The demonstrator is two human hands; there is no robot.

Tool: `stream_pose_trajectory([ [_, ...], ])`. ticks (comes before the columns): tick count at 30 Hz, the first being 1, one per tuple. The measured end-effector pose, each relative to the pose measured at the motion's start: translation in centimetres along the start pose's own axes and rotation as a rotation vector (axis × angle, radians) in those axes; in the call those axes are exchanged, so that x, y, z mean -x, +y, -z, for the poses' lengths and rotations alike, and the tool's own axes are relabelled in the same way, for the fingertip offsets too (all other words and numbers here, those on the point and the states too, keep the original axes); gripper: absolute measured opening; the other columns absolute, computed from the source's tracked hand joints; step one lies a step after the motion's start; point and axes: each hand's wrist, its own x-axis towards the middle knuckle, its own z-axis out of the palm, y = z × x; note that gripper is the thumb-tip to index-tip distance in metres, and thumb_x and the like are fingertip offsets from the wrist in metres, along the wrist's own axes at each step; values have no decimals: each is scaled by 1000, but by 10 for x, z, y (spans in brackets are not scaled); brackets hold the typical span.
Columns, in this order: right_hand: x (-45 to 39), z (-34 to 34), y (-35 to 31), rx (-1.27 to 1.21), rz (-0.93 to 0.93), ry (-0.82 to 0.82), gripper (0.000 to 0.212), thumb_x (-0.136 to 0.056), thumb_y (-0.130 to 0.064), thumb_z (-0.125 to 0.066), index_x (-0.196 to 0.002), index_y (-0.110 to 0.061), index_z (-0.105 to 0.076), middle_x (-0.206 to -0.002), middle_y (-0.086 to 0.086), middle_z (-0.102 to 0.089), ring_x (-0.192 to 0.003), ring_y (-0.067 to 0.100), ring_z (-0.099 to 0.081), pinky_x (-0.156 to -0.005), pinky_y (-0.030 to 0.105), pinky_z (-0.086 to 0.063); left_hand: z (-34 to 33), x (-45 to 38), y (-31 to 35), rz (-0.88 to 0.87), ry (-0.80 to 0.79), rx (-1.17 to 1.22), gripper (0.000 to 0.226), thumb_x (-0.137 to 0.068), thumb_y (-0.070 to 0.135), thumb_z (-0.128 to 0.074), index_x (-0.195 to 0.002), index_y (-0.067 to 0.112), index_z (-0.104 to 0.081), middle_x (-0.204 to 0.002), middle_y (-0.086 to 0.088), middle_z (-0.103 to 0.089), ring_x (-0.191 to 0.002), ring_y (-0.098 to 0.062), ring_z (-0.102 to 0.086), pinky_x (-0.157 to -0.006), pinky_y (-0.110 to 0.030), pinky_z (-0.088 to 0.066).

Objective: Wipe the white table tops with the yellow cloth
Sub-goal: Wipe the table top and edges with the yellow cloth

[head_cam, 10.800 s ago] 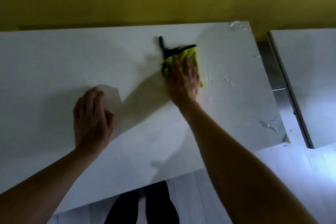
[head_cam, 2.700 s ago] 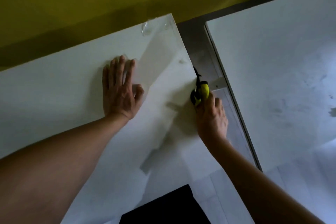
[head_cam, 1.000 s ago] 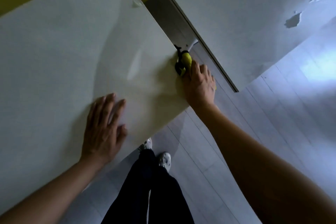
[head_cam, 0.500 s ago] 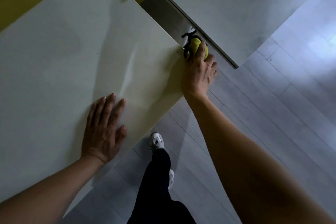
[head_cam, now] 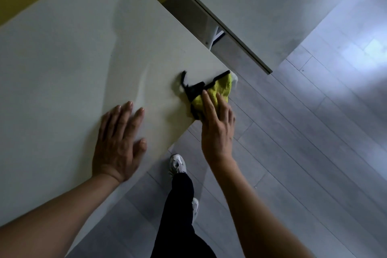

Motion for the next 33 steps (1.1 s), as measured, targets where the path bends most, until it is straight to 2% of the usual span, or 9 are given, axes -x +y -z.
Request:
stream_pose_trajectory([
  [2, 5, -5, -15, -86, -229, -58, 70, -98, -16, -58, -153, -46, -30, -166, 2, -15, -151, 24, -19, -121, 59, -18, 0, 0, 1, 1, 11, -1, 70, -100, 45, -36, -162, 14, -36, -171, -16, -27, -155, -41, -28, -127, -58, -19],
  [4, -7, -2, -34, -198, -435, -94, 64, -101, -24, -49, -150, -58, -24, -166, 2, -6, -149, 28, -16, -121, 57, -17, 1, 0, 2, 3, 15, -7, 70, -100, 45, -36, -163, 14, -36, -170, -16, -28, -155, -41, -28, -127, -58, -19],
  [8, -18, 4, -58, -456, -587, -97, 47, -101, -46, -33, -147, -55, -31, -155, 10, -26, -140, 29, -32, -115, 51, -32, 0, 1, 0, 4, 14, -20, 70, -100, 48, -35, -162, 15, -38, -170, -16, -29, -155, -42, -29, -127, -57, -19],
  [12, -30, -7, -72, -503, -736, 68, 42, -100, -44, -48, -140, -38, -35, -141, 7, -42, -126, 27, -44, -106, 52, -42, -2, 0, -1, 2, 24, -17, 70, -100, 50, -36, -161, 15, -40, -170, -15, -30, -154, -41, -30, -127, -57, -20],
  [15, -41, -13, -76, -403, -775, 86, 69, -102, -40, -47, -158, -29, -9, -149, 12, -37, -131, 30, -42, -107, 46, -39, -3, 0, -2, -1, 25, -12, 71, -100, 51, -35, -161, 15, -39, -170, -14, -30, -155, -40, -29, -127, -57, -20],
  [17, -51, -13, -74, -331, -793, 18, 71, -106, -40, -39, -160, -17, 1, -158, 13, -26, -138, 31, -34, -110, 45, -33, -4, -1, -3, -2, 30, -18, 71, -100, 51, -35, -162, 15, -39, -170, -14, -29, -155, -40, -28, -127, -57, -19],
  [23, -105, -5, -42, -280, -855, -6, 67, -106, -41, -37, -161, -17, -7, -159, 12, -23, -141, 33, -32, -114, 51, -33, -4, -1, -3, -2, 25, -33, 72, -101, 52, -32, -164, 17, -34, -171, -13, -26, -155, -42, -27, -127, -59, -18],
  [29, 6, -28, -97, -293, -705, -46, 67, -103, -26, -43, -160, -18, -7, -162, 11, -18, -142, 32, -26, -117, 48, -31, -7, -1, -4, -12, 26, -40, 73, -99, 51, -35, -163, 15, -36, -170, -15, -28, -154, -43, -30, -126, -59, -19],
  [33, 72, -36, -131, -337, -651, -142, 70, -105, -30, -38, -160, -28, 6, -167, 3, -6, -148, 23, -14, -122, 38, -20, -11, 1, -6, -22, 17, -44, 73, -101, 53, -30, -162, 12, -36, -171, -16, -25, -156, -42, -27, -126, -61, -20],
])
